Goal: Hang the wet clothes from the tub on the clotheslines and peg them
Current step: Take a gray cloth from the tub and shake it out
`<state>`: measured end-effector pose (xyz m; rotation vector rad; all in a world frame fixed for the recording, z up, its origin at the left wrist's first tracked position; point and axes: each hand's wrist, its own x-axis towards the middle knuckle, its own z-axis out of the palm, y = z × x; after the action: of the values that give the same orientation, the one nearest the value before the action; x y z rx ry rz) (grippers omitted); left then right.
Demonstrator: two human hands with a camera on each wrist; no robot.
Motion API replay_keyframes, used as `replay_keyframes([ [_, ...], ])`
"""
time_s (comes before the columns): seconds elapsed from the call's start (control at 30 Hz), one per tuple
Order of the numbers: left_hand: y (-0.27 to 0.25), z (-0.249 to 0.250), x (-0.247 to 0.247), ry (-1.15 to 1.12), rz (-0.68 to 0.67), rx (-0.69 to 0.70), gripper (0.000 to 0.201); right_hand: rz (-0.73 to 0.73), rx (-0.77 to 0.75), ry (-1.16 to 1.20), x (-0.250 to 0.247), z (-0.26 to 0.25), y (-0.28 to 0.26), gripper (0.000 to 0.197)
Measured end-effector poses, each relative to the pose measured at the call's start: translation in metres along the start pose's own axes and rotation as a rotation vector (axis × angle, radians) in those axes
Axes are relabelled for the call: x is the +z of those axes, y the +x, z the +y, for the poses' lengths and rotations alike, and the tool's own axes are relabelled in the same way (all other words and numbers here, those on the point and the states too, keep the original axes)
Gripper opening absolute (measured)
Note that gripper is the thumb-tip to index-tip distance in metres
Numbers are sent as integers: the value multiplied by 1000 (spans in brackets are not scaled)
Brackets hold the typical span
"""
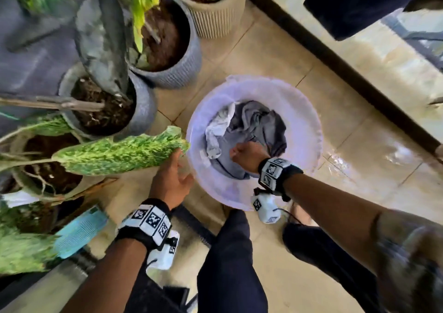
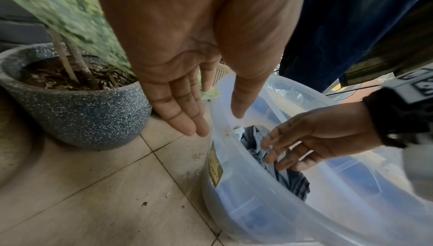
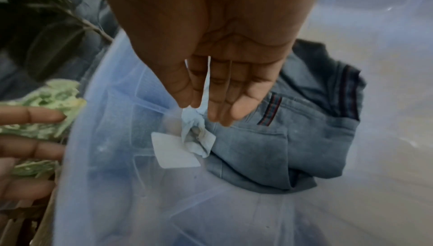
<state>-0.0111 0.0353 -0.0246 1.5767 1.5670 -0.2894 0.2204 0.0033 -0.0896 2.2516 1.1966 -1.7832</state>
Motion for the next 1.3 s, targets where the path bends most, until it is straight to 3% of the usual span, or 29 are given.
replay_keyframes([
  [0.27,10,-1,24,-170,74,53,89,-75,71,-211,17,12,59,71],
  [0.37,11,-10,28,-237,113,33,83,-118,111,-195,26,21,74,90],
  [0.47,8,-15,32,-283,127,27,72,-145,131,-252,35,26,82,92],
  [0.6,11,-19,34,-325,120,31,74,-152,144,-310,44,29,87,97],
  [0.77,11,-18,35,-344,139,50,95,-200,98,-342,31,27,75,56],
  [0.9,10,-20,36,-341,133,98,95,-271,156,-317,16,33,72,12],
  [1.0,9,-24,39,-334,129,128,89,-249,190,-301,8,38,68,16],
  [1.1,9,-26,42,-317,130,149,90,-210,195,-366,8,43,62,37],
  [1.2,8,-24,40,-268,128,172,89,-252,169,-447,9,40,45,25],
  [1.3,3,-19,35,-175,97,199,87,-295,91,-545,2,28,16,28],
])
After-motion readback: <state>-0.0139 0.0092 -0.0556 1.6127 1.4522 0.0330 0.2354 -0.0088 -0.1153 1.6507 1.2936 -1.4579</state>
